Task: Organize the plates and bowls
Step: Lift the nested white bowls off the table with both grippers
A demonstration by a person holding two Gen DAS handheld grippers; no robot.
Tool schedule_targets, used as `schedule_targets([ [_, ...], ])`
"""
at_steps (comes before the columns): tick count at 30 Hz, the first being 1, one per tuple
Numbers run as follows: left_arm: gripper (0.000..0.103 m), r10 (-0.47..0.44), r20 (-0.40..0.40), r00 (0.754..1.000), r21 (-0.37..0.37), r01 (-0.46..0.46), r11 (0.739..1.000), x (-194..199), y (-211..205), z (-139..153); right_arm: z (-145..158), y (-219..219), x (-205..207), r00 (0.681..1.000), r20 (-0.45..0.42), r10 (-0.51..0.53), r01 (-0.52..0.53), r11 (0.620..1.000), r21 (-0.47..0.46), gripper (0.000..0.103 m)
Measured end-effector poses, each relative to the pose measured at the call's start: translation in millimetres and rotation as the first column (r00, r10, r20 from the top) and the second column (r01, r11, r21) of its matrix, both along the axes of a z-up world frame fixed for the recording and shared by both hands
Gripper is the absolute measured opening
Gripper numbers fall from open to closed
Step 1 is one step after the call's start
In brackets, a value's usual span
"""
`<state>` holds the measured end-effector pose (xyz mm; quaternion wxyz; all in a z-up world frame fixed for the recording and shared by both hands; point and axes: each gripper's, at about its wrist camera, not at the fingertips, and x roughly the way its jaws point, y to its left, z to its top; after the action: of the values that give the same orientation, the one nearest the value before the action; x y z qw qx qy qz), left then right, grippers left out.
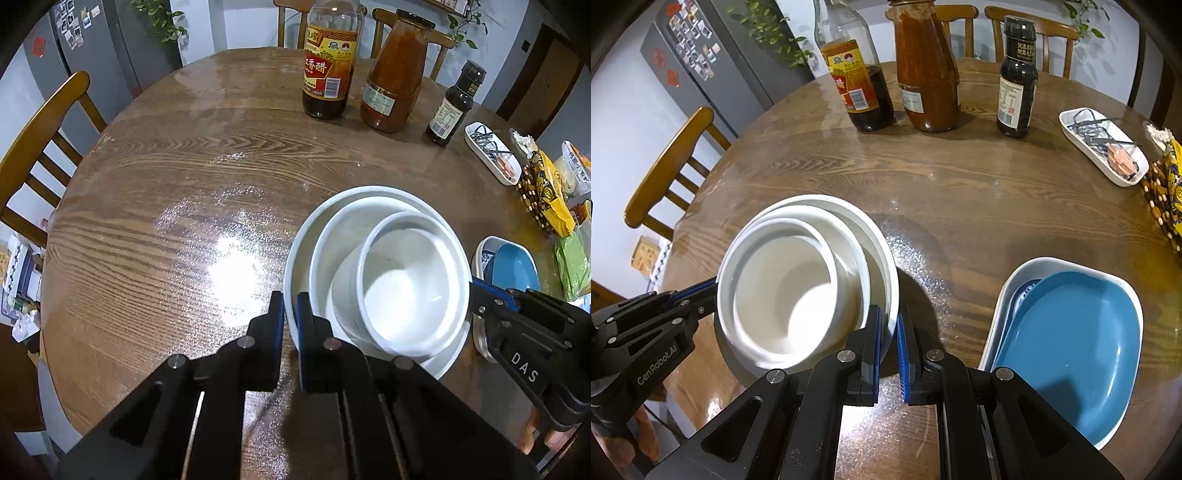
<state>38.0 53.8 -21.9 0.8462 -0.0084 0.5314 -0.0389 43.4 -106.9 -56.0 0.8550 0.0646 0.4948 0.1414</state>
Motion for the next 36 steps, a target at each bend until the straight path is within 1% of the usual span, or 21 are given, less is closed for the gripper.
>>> schedule_targets([
  [15, 0.003, 0.030, 0.001, 1.000, 0.000, -0.030, 1.000, -7.9, 6.4, 0.1, -1.6, 9.7, -5.1, 1.000, -0.003, 0.031, -0.031, 1.000, -0.001, 0.012],
  [36, 0.002, 0.045, 0.017, 0.999, 0.004, -0.045, 0.999, -15.7, 5.3, 7.6, 4.8, 7.4, -12.9, 0.999, 0.015, 0.043, -0.043, 0.999, 0.003, 0.012],
])
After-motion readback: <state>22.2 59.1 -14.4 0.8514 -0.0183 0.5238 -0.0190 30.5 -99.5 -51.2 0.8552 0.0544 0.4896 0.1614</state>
